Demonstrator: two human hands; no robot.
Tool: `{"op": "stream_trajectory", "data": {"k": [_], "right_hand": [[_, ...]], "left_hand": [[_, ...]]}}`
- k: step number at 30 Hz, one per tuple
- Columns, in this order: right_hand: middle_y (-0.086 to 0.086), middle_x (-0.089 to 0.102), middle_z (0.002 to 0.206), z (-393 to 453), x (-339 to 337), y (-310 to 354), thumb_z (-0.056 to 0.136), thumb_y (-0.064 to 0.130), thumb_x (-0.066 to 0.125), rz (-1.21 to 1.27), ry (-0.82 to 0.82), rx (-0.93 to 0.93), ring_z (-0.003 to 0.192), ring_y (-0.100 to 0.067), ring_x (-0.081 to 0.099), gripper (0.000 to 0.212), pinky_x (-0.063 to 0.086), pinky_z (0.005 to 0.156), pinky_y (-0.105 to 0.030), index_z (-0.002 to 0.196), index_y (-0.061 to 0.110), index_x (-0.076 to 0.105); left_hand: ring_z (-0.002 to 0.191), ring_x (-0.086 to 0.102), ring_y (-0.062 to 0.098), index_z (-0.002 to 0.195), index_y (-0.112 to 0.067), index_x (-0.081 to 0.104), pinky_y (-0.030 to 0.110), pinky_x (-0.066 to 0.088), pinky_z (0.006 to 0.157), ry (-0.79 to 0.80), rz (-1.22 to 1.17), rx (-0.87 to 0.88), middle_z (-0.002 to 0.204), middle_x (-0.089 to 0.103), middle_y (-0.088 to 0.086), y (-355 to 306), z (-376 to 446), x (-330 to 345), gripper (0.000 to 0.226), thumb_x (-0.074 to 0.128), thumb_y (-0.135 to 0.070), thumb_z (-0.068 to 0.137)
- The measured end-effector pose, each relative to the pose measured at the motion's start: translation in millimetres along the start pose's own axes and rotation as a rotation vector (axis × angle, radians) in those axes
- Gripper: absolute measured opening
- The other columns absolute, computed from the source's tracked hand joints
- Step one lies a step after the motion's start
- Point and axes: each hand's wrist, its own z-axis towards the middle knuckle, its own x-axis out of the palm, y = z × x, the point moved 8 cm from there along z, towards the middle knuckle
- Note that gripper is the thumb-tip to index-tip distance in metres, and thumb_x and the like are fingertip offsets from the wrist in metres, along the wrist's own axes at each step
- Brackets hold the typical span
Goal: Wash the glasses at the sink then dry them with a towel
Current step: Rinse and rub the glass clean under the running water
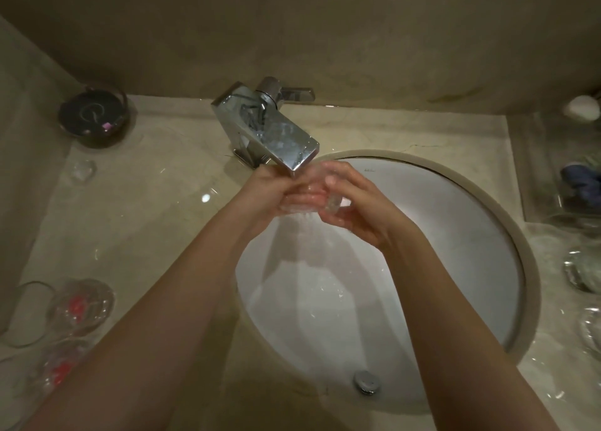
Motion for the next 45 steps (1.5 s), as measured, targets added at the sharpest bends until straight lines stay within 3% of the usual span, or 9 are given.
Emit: {"op": "stream_trajectory", "data": {"k": [3,7,11,16,22,29,36,42,45], "right_hand": [[-0.015,0.066,0.102,0,-1,-7,0.095,0.051,0.050,-0.057,-0.046,0.117,0.084,-0.017,0.067,0.049,0.058,0.068,-0.026,0.122,0.012,0.063],[-0.009,0.059,0.105,-1,-4,3,0.086,0.017,0.070,-0.061,-0.023,-0.028,0.082,-0.017,0.061,0.033,0.053,0.069,-0.027,0.117,0.018,0.060],[-0.013,0.063,0.089,-4,0,-13,0.092,0.059,0.045,-0.127,-0.070,0.139,0.066,-0.014,0.062,0.062,0.048,0.050,-0.016,0.115,0.005,0.065],[-0.005,0.061,0.087,-7,-3,-10,0.088,0.029,0.066,-0.009,-0.054,-0.057,0.067,-0.014,0.055,0.027,0.044,0.055,-0.019,0.114,0.022,0.061],[-0.012,0.067,0.073,-8,-2,-28,0.065,0.093,0.028,-0.146,-0.143,0.267,0.056,-0.017,0.047,0.086,0.028,0.037,-0.017,0.088,0.022,0.070],[-0.001,0.048,0.066,5,-1,-14,0.090,0.048,0.041,-0.210,-0.371,-0.160,0.042,-0.005,0.039,0.035,0.030,0.041,-0.018,0.092,0.015,0.053],[-0.004,0.049,0.057,3,-7,-27,0.097,0.051,0.031,-0.002,-0.300,0.342,0.035,-0.011,0.035,0.045,0.023,0.036,-0.013,0.077,0.017,0.053],[-0.005,0.063,0.077,-5,5,10,0.083,0.040,0.033,-0.493,-0.583,-0.400,0.073,-0.027,0.060,0.023,0.049,0.062,-0.034,0.081,0.028,0.052],[-0.010,0.066,0.084,0,-5,-4,0.091,0.033,0.037,-0.342,-0.532,-0.117,0.067,-0.023,0.063,0.025,0.048,0.049,-0.025,0.087,0.019,0.058]], "left_hand": [[0.086,0.069,0.030,0.110,-0.003,0.068,0.042,0.054,0.086,0.017,0.036,0.023,0.099,0.070,0.021,2,-3,4,0.025,0.064,-0.017,0.090],[0.073,0.068,0.021,0.106,-0.013,0.069,0.039,0.055,0.081,-0.048,-0.028,-0.038,0.084,0.070,0.006,9,-1,-2,0.018,0.055,-0.021,0.097],[0.071,0.069,0.019,0.093,-0.016,0.071,0.036,0.057,0.072,0.021,-0.009,0.026,0.082,0.071,0.006,3,-4,5,0.016,0.055,-0.014,0.095],[0.082,0.070,0.025,0.105,-0.004,0.070,0.038,0.056,0.083,-0.027,0.021,0.043,0.092,0.073,0.015,4,-5,1,0.019,0.058,-0.015,0.095],[0.083,0.071,0.028,0.083,-0.022,0.077,0.035,0.057,0.085,-0.031,0.055,0.182,0.092,0.073,0.019,-6,-9,9,0.027,0.064,0.001,0.089],[0.060,0.064,0.019,0.086,-0.011,0.069,0.034,0.054,0.069,-0.244,-0.054,-0.035,0.072,0.067,0.006,10,-1,0,0.018,0.068,-0.028,0.090],[0.068,0.068,0.016,0.086,0.002,0.074,0.022,0.056,0.069,-0.200,0.266,0.167,0.078,0.073,0.015,9,-13,5,0.024,0.071,-0.022,0.087],[0.038,0.054,0.009,0.070,-0.013,0.061,0.015,0.041,0.043,-0.293,-0.147,-0.143,0.048,0.057,-0.003,27,3,-3,0.025,0.068,-0.026,0.090],[0.048,0.063,0.007,0.079,-0.003,0.070,0.012,0.047,0.049,-0.301,-0.043,0.015,0.059,0.067,0.004,17,-12,0,0.019,0.068,-0.020,0.089]]}}
